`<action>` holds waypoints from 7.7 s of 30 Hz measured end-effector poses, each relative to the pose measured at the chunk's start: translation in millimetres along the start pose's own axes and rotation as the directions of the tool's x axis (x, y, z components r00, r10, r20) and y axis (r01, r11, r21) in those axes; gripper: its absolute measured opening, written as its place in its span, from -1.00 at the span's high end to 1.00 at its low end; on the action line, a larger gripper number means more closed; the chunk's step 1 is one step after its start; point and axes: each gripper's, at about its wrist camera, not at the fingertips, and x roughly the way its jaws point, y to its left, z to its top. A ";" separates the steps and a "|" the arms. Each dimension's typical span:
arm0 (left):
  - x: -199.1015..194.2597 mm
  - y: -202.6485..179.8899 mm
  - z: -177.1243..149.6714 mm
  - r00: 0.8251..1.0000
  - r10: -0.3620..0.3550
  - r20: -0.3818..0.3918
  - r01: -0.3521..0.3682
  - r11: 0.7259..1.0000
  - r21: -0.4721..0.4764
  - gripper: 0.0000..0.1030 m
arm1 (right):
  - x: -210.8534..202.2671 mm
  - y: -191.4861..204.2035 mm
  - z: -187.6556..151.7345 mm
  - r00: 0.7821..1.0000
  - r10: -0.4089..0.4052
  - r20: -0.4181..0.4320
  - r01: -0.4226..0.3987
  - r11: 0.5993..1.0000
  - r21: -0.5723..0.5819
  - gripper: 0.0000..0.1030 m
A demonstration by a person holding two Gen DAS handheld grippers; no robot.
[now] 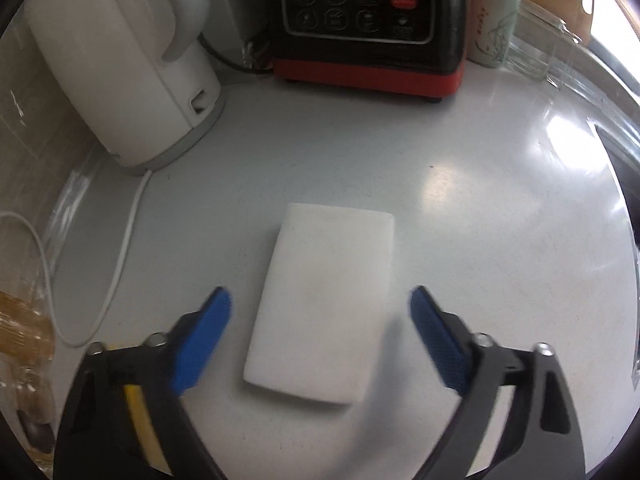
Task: Collect trash
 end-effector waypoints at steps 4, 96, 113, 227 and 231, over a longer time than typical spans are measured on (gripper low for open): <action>-2.6 4.5 -0.4 1.000 0.008 0.002 -0.008 1.000 -0.003 0.81 | 1.2 0.7 -2.7 1.000 -0.016 0.027 0.016 1.000 -0.024 -0.20; -218.4 -291.8 -287.4 0.977 0.111 -0.179 -0.172 0.913 -0.370 -0.72 | -176.3 -311.7 -303.9 0.945 0.132 -0.300 -0.321 0.558 -0.766 -0.35; -259.8 -255.5 -277.2 0.964 0.238 -0.122 -0.267 0.836 -0.479 -0.85 | -228.1 -273.5 -267.6 0.950 0.244 -0.196 -0.300 0.532 -0.792 -0.93; -160.9 -222.0 -55.8 0.689 0.698 -0.198 -0.563 0.342 -0.752 -0.85 | -150.7 -150.0 1.6 0.766 0.603 -0.225 -0.417 0.200 -0.886 -0.95; -161.0 -222.6 -55.8 0.688 0.698 -0.198 -0.564 0.342 -0.752 -0.85 | -150.0 -149.6 1.9 0.767 0.602 -0.225 -0.415 0.197 -0.888 -0.95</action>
